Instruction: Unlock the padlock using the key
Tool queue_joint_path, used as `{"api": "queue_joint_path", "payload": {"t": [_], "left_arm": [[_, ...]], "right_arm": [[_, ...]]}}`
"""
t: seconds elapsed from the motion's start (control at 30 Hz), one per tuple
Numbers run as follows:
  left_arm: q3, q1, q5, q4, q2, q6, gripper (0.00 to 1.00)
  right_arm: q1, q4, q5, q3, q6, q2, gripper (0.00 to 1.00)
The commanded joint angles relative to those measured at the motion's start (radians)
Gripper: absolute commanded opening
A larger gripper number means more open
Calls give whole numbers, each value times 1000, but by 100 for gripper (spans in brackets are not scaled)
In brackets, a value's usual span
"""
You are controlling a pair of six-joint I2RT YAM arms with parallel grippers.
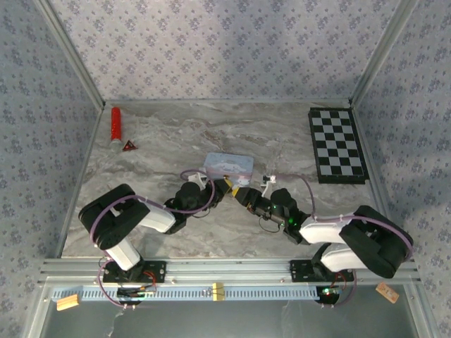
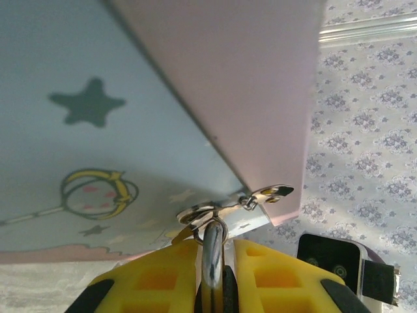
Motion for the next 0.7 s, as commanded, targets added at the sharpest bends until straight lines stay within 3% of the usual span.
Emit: {"api": "queue_joint_path", "payload": {"t": [0.0,0.23,0.47,0.67], "left_arm": [[31,-11,-1,83,10,-15,0],[36,-18,-3,94,17,-22,0],[37,-19,1,89,20,-22,0],[38,-22,3,92,24,-22,0]], "right_arm": [[13,72,24,12,32,44,44],[17,141,7,25,63,120,39],[14,153,-8,42,62,142,21],[7,158,-19,49,62,148,15]]}}
